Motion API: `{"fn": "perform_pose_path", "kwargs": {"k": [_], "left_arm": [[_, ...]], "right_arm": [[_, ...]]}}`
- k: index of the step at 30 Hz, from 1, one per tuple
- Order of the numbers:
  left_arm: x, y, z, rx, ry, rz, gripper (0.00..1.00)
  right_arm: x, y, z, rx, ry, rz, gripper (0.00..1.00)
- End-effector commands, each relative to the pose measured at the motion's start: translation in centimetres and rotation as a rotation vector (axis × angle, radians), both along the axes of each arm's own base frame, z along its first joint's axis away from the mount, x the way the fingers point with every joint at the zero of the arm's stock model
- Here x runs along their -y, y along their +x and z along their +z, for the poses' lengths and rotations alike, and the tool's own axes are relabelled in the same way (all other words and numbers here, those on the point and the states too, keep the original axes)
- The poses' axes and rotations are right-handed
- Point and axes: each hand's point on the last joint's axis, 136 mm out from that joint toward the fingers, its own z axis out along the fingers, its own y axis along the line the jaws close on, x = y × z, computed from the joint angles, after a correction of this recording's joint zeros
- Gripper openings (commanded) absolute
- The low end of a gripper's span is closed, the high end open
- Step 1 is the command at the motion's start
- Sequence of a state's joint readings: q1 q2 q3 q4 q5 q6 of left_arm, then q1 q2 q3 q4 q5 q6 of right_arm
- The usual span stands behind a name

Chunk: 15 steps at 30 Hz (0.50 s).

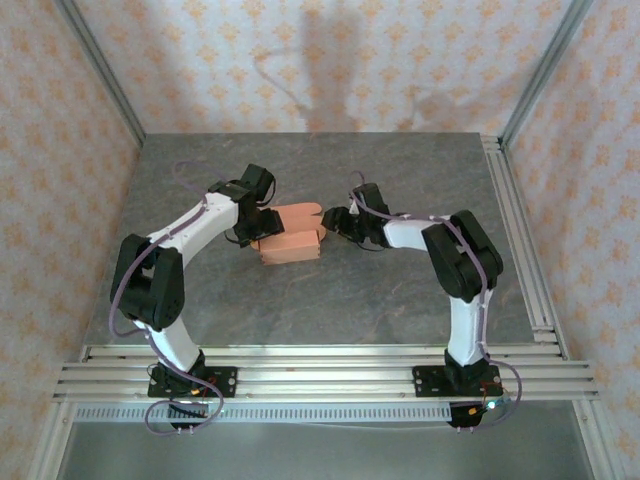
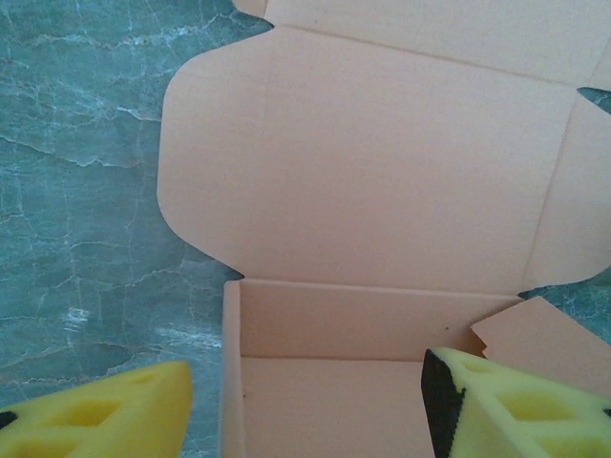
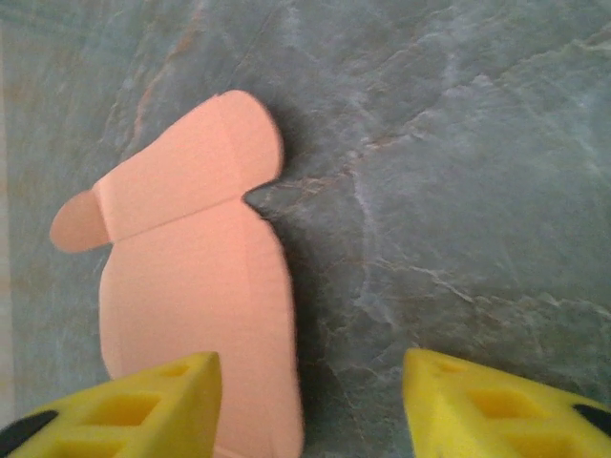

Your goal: Fold the paper box

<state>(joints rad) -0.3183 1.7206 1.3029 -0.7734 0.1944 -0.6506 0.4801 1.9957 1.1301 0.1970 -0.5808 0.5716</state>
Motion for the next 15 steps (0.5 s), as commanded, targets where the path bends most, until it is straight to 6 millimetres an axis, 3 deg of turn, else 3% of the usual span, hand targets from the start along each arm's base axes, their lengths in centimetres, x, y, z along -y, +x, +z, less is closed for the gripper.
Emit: {"fn": "perform_pose_path", "kwargs": {"k": [1, 7, 13, 15], "left_arm": [[-0.7, 0.2, 2.3, 0.044, 0.024, -0.007, 0.67], [-0.9, 0.4, 4.3, 0.093, 0.025, -0.002, 0.68], [-1.4, 0.5, 6.0, 0.150, 0.036, 0.008, 0.69], [-1.7, 0.7, 6.7, 0.185, 0.044, 0.014, 0.71]], "right_arm": [[-2.1, 0.1, -0.4, 0.024, 0.032, 0.147, 0.45], [-3.3, 0.1, -1.2, -0.004, 0.058, 0.210, 0.37], [-3.0, 0.5, -0.4, 0.040, 0.023, 0.218, 0.03], [-2.7, 0.7, 0.5, 0.079, 0.000, 0.222, 0.00]]}}
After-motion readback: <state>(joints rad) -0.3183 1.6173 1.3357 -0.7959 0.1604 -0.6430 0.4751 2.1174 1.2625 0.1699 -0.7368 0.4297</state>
